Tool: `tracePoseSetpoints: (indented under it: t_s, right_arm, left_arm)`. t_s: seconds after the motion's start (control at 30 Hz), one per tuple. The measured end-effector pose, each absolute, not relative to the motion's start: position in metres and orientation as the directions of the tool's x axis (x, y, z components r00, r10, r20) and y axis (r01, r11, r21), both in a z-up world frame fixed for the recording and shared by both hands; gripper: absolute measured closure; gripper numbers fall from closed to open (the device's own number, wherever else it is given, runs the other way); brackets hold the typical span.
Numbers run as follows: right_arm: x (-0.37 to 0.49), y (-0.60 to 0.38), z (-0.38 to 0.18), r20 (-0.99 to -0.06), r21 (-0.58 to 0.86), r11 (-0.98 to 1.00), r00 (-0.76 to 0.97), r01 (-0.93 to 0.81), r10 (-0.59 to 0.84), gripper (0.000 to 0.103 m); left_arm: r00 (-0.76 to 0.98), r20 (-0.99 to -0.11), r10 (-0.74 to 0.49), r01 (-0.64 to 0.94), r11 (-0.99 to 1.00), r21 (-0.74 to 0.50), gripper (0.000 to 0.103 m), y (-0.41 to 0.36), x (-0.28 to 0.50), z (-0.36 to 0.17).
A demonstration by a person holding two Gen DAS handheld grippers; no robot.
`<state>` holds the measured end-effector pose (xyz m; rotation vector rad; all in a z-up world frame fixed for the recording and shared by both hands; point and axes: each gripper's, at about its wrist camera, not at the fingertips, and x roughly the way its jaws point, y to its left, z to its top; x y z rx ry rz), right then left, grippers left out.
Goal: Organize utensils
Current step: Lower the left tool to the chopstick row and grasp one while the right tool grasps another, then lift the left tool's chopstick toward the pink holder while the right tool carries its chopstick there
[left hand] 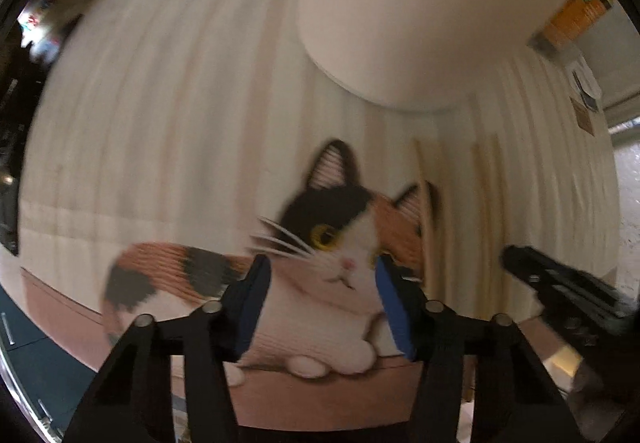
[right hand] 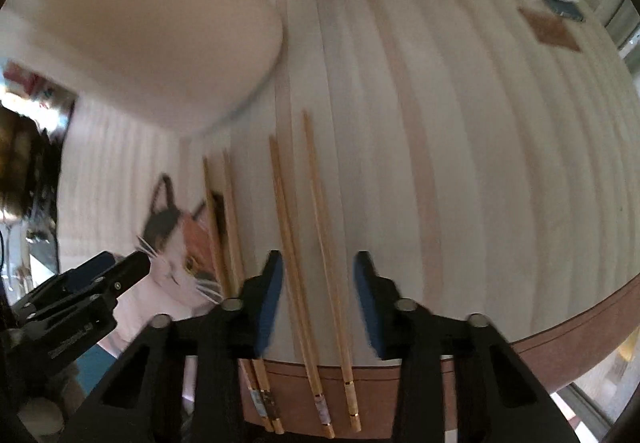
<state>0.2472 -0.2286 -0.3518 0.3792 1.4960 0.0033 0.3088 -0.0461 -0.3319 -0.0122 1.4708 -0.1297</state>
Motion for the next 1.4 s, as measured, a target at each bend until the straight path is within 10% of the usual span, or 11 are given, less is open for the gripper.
tracePoseSetpoints:
  t_s: [0.1,0.33,0.53,1.4]
  right_arm:
    - [0.239,-0.228,-0.362,-0.976,0.216,0.951,0.079,0.223,0.203,0.096]
    - [0.218,-0.254,-0.361,-0.986,0.16,0.955,0.081,0.248,0.144,0.096]
    - [0.203,-0.284,-0.362,-0.988,0.149,0.946,0.076,0.287,0.133,0.096]
    - [0.167,-0.279,-0.355,-0.992,0.104,0.968,-0.05,0.228,0.119,0.096]
  left_arm:
    - [0.058,-0.988,-0.145,0.101,0.985,-0.138,0.061,-0.059,0.307,-0.338]
    - [0.011,-0.99,-0.138,0.195,0.972,-0.133,0.061,-0.105,0.308,-0.35]
    - [0.031,-0.997,-0.076,0.265,0.962,-0.065,0.096,-0.12,0.308,-0.354]
    - [0.038,-0.999,-0.021,0.211,0.977,-0.013,0.097,-0.084,0.283,-0.355]
